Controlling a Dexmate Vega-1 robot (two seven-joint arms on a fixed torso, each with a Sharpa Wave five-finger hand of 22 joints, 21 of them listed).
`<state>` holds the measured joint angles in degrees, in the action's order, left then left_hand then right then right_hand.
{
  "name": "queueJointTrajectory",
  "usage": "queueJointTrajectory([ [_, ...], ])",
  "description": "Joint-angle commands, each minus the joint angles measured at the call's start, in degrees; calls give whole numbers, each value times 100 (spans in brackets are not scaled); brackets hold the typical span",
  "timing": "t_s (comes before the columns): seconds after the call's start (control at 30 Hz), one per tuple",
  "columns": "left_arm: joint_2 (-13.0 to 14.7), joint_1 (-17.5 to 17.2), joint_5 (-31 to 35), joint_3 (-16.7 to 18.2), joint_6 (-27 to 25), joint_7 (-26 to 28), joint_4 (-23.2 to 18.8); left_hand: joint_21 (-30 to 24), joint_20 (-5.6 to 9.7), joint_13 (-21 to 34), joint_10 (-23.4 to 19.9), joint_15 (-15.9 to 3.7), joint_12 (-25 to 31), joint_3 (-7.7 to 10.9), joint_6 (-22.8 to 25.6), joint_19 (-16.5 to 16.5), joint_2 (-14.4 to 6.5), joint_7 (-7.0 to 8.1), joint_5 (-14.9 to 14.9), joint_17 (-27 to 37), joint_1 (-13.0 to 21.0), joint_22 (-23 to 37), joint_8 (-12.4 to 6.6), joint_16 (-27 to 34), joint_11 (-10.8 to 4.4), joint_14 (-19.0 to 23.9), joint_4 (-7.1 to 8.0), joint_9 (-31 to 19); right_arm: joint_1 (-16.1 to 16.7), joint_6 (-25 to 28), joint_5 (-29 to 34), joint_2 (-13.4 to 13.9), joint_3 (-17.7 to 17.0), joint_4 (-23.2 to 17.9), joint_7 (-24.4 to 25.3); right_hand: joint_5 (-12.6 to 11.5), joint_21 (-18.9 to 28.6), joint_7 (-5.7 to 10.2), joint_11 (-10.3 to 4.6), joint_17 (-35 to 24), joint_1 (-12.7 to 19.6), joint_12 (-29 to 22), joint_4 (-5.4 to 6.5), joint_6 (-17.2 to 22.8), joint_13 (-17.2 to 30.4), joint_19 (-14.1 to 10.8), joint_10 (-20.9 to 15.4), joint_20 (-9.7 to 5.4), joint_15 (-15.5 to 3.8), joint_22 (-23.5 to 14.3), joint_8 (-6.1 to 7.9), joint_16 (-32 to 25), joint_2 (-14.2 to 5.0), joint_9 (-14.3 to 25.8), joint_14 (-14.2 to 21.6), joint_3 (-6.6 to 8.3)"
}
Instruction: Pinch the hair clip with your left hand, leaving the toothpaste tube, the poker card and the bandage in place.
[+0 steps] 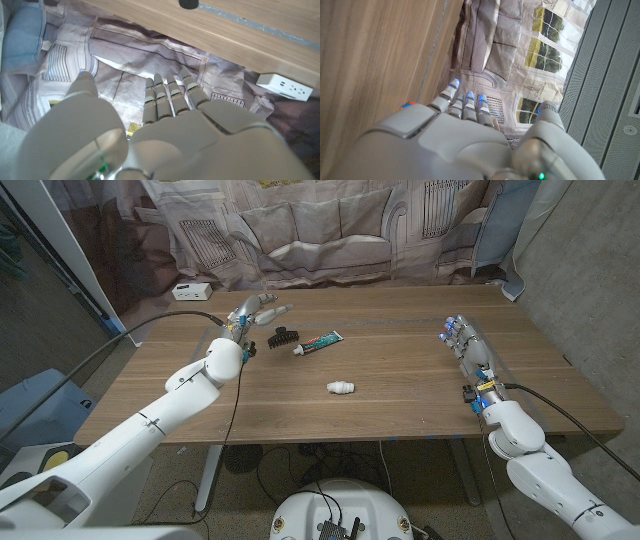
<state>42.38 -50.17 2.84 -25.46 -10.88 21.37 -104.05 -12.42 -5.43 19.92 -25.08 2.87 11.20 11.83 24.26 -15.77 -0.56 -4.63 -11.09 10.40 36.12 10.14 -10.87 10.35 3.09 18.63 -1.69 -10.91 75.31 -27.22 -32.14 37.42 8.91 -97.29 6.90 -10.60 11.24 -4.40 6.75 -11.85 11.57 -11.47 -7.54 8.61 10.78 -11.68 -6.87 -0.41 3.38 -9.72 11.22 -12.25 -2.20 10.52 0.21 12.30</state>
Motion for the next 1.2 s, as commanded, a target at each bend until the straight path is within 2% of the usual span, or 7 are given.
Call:
queueJointTrajectory([
  [0.03, -144, -512, -1052, 563, 1136, -178, 109, 3, 30, 3, -21, 32, 48, 5, 55, -39, -87, -47, -13, 2, 6, 19, -48, 43, 71, 50, -29, -10, -65, -44, 35, 26, 2, 31, -99, 8, 4, 12, 3, -26, 35, -12, 2, 29, 12, -40, -38, -6, 2, -12, 15, 17, 7, 25, 34, -6],
  [0.2, -36, -819, -1158, 754, 1067, -56, -228, 10, 24, -11, -17, 52, 50, 6, 56, -35, -99, -64, -7, 3, -9, 20, -46, 46, 121, 54, -26, -9, -153, -62, 245, -89, 111, 61, 53, 8, 21, 23, -30, -27, 30, -26, 2, 49, 11, -98, -84, -35, -45, -11, 19, 1, 19, 25, 82, -18],
  [0.5, -305, -1134, -1995, 1015, 2095, -403, 76, 29, -17, -36, -38, 108, 64, -9, 52, -7, -109, -89, 17, 7, -70, 23, -38, 54, 147, 70, -6, -7, -394, 20, 471, -147, 268, 75, 147, 6, 30, 49, -55, -22, 38, -47, -3, 172, 10, -150, -164, -63, -74, -9, 57, -7, 30, 24, 121, -27],
  [0.73, -461, -1234, -2427, 993, 2560, -755, 170, 47, -38, -59, -31, 124, 65, -23, -25, 28, -129, -114, 41, 13, -141, 26, -5, 46, 171, 41, 24, -5, -853, 54, 420, -148, 426, 395, -134, 5, 30, 48, -53, -21, 37, -51, -4, 177, 10, -166, -189, -66, -78, -9, 53, -13, 38, 24, 146, -34],
  [0.83, -442, -1256, -2633, 994, 2702, -1000, 197, 63, -68, -100, 85, 162, 29, -49, -194, 64, -194, -83, 76, 26, -298, 32, 50, 41, 279, -9, 106, 1, -959, 10, 416, -188, 464, 517, -158, 5, 33, 57, -49, -21, 36, -52, -4, 182, 10, -181, -198, -76, -80, -8, 52, -14, 41, 24, 153, -38],
  [0.93, -482, -1260, -2797, 987, 2881, -1179, 280, 88, -123, -136, 206, 212, -5, -76, -297, 134, -216, -99, 94, 30, -410, 36, 67, 10, 323, -126, 155, 6, -1028, 26, 398, -220, 496, 597, -144, 2, 28, 130, -175, -19, 36, -69, -4, 239, 8, -192, -273, -75, -91, -8, 65, -18, 47, 22, 178, -46],
  [1.2, -675, -1076, -3271, 855, 3241, -1748, 724, 137, -136, -228, 474, 250, -51, -156, -651, 316, -223, -108, 105, 33, -661, 41, 108, -16, 365, -360, 252, 22, -1146, 131, 268, -244, 585, 744, -203, 3, 10, 149, -69, -20, 17, -20, 5, 264, 4, -174, -192, -81, -98, -8, 57, 1, 62, 20, 146, -67],
])
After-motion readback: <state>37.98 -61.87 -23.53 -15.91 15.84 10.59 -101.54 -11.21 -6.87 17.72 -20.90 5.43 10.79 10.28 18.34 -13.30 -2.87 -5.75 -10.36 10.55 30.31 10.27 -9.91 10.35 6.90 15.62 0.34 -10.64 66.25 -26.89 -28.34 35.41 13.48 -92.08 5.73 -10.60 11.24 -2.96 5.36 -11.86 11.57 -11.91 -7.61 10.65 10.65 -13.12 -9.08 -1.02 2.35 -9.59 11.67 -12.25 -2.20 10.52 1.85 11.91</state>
